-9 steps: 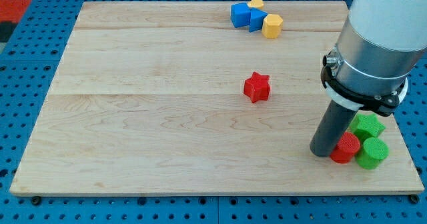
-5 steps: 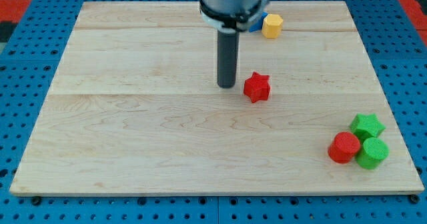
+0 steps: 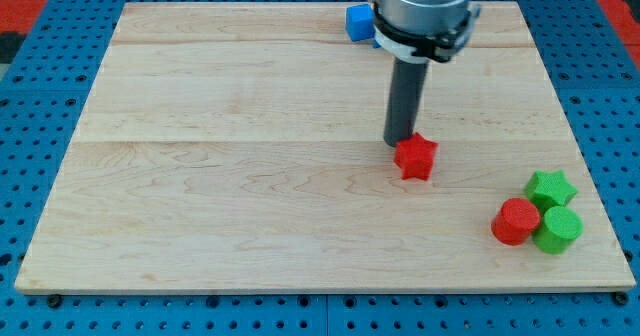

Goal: Push red star closer to the red circle

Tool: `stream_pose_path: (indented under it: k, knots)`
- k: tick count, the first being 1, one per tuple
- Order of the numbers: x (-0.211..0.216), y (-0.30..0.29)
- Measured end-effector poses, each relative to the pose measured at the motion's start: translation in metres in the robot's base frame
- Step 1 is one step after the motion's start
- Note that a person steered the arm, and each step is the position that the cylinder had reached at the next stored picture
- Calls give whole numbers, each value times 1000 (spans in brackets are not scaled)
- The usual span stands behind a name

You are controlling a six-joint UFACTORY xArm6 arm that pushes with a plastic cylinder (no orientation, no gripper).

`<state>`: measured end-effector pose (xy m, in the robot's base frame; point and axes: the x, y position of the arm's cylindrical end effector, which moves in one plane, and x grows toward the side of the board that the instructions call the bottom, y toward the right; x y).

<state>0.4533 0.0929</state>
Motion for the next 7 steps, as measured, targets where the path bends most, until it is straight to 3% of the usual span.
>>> stream_pose_path:
  k: [1, 3, 6, 7]
  knots:
    - [16, 26]
    - [17, -30]
    - [33, 49]
    - [41, 38]
